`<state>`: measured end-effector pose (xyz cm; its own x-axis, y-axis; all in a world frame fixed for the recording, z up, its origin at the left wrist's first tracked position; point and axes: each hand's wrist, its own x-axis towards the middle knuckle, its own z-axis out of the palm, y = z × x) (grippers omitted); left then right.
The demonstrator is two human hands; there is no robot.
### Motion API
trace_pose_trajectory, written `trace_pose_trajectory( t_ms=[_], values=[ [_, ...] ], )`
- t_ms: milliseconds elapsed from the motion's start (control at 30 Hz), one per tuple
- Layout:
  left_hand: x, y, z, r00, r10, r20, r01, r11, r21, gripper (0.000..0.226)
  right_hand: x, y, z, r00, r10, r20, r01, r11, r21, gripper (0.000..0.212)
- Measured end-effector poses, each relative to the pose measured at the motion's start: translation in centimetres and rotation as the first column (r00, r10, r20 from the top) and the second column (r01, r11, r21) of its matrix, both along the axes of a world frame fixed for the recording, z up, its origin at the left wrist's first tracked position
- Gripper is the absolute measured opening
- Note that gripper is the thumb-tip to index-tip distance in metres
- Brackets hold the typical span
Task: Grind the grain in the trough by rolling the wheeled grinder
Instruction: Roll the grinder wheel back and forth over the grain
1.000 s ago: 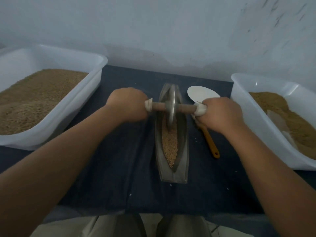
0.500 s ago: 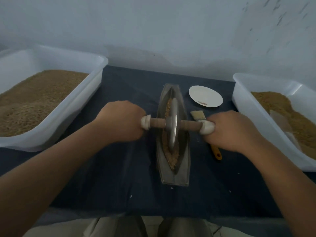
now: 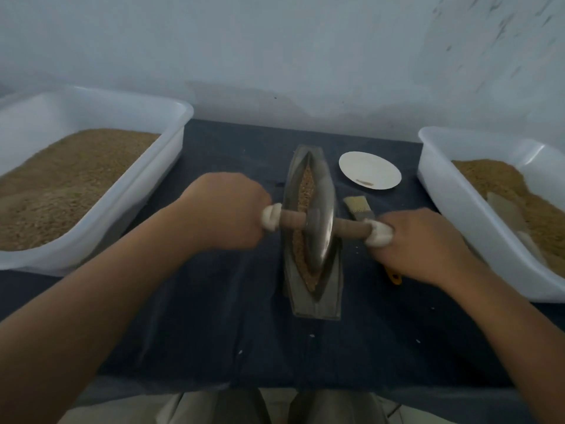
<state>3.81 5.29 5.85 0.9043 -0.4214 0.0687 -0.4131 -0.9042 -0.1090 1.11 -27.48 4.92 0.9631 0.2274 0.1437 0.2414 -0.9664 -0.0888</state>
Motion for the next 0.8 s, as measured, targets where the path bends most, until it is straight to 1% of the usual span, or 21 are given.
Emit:
trace_pose_trajectory(
  t_ms=[67,100,133,233,300,333,433,500,533,567,600,667,733,800],
  values=[
    [-0.6,0.4,-0.6,0.999,-0.015,0.042,0.015,1.0,-0.012,0.024,-1.2,0.0,0.4,0.999,0.029,-0.026,-0.028,0.999,0.045,0.026],
    [-0.2,0.3,-0.5,0.999,-0.003,0.043,0.003,1.0,-0.009,0.024,-0.8,0.2,0.2,1.0,0.016,-0.026,-0.015,0.999,0.038,0.027],
    [0.7,0.0,-0.4,0.999,0.023,0.03,-0.023,1.0,-0.01,0.024,0.2,0.4,-0.1,1.0,-0.01,-0.002,0.01,1.0,0.009,0.031],
    [5.1,-1.0,-0.2,0.99,0.13,-0.055,-0.133,0.99,-0.041,0.024,4.7,1.5,-0.5,0.983,-0.094,0.157,0.107,0.991,-0.077,0.044],
    [7.6,-1.2,-0.1,0.98,0.173,-0.1,-0.181,0.98,-0.081,0.023,7.5,2.1,0.1,0.97,-0.107,0.22,0.132,0.986,-0.103,0.042],
    [8.3,-1.3,-0.1,0.979,0.177,-0.102,-0.187,0.977,-0.1,0.024,8.4,2.4,0.6,0.97,-0.103,0.222,0.135,0.982,-0.133,0.039],
    [7.5,-1.2,-0.2,0.972,0.166,-0.164,-0.189,0.972,-0.136,0.031,8.8,2.9,2.2,0.986,-0.09,0.137,0.116,0.975,-0.192,0.034],
    [4.9,-0.3,-1.0,0.963,0.117,-0.244,-0.154,0.979,-0.136,0.025,6.8,2.4,2.5,0.997,-0.06,0.057,0.071,0.977,-0.2,0.034],
    [3.3,0.4,-1.5,0.962,0.095,-0.254,-0.133,0.982,-0.135,0.022,5.3,1.9,2.3,0.999,-0.028,0.021,0.032,0.98,-0.198,0.033],
    [1.6,1.0,-2.0,0.972,0.076,-0.223,-0.107,0.985,-0.133,0.021,3.8,1.3,2.1,1.0,0.007,-0.005,-0.008,0.983,-0.184,0.032],
    [0.1,1.4,-2.3,0.985,0.062,-0.159,-0.083,0.988,-0.13,0.021,2.4,0.8,2.1,0.999,0.03,-0.024,-0.033,0.986,-0.163,0.032],
    [-0.9,1.6,-2.7,0.998,0.051,-0.046,-0.057,0.99,-0.129,0.021,1.5,0.2,1.7,0.998,0.038,-0.054,-0.045,0.991,-0.128,0.035],
    [0.2,0.7,-1.9,0.996,0.075,-0.042,-0.079,0.992,-0.103,0.024,2.7,0.5,1.3,0.999,0.005,-0.053,-0.012,0.992,-0.124,0.037],
    [3.1,-0.5,-1.0,0.99,0.126,-0.06,-0.13,0.988,-0.083,0.024,5.3,1.3,0.8,0.998,-0.055,0.026,0.058,0.988,-0.146,0.037]
  ],
)
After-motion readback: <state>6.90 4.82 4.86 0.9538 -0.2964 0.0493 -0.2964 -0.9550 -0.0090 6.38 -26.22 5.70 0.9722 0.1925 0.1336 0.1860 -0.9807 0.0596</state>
